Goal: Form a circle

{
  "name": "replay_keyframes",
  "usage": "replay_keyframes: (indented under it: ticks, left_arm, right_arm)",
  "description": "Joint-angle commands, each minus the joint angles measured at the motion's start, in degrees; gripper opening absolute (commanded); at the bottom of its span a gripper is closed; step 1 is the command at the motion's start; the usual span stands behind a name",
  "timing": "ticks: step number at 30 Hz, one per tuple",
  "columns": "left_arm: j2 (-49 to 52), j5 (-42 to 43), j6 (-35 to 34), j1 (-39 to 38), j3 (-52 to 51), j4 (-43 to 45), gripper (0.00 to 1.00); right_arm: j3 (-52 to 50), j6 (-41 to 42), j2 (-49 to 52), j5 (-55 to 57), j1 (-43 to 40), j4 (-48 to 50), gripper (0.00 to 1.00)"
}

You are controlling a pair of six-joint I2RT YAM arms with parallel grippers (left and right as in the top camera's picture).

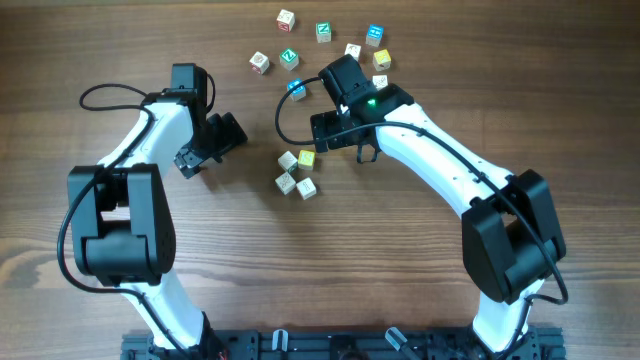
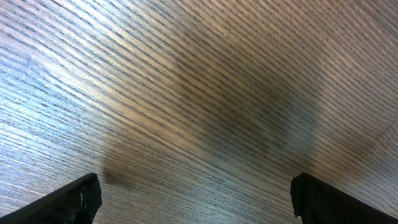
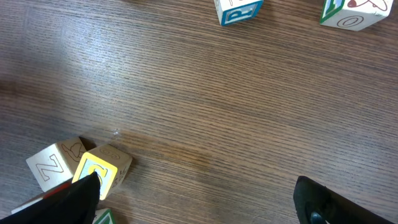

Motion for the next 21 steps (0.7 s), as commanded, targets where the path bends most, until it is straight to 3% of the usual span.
replay_keyframes:
  ticks: [1,13,17,21]
  left_arm:
    - [0.7,-0.6,-0.3,0.2,-0.3,0.1,1.00]
    - [0.7,-0.6,-0.3,0.2,-0.3,0.1,1.00]
    - [0.7,-0.6,-0.3,0.2,-0.3,0.1,1.00]
    - [0.7,-0.6,-0.3,0.2,-0.3,0.1,1.00]
  right_arm:
    - [0.7,-0.1,-0.8,1.0,0.1,0.3,1.00]
    - [0.7,0.0,-0.8,1.0,0.1,0.3,1.00]
    - [0.7,-0.1,-0.8,1.0,0.1,9.1,1.00]
    - [2.3,-7.4,-1.7,4.2,0.1,9.6,0.96]
